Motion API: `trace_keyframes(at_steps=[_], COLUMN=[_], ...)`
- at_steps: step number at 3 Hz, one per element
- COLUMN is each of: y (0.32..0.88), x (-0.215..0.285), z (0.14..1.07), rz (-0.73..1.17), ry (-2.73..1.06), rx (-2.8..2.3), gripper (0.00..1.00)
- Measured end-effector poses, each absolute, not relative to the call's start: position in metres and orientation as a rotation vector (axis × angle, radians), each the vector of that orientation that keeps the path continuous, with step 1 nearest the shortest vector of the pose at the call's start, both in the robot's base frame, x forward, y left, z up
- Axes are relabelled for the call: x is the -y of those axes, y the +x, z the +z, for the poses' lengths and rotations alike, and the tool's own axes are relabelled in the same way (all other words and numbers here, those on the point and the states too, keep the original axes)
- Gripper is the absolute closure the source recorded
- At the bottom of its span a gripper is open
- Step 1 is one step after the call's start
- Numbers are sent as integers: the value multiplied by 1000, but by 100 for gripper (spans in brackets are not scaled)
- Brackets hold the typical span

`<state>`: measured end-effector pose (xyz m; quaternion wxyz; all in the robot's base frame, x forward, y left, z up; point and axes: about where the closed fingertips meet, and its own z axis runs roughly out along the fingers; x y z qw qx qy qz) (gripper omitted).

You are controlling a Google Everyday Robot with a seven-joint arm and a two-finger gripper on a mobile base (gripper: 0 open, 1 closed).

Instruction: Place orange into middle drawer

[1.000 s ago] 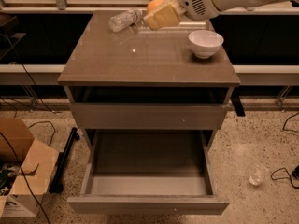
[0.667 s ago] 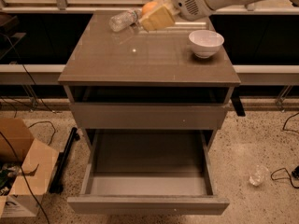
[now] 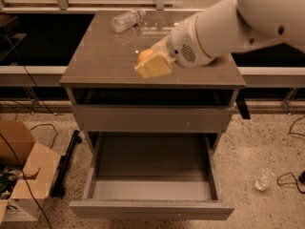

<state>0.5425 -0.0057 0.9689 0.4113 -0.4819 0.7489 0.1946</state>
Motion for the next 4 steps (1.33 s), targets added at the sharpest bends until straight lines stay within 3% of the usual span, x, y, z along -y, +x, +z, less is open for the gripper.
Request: trace_keyframes(at_steps=[1,3,4], y=[494,488,488], x=[-4,7,6], z=[903,797,798], rz=[605,697,696], ry=[-1112,-886,-888], rx=[-1991,-2080,-2080], gripper=[100,100,100])
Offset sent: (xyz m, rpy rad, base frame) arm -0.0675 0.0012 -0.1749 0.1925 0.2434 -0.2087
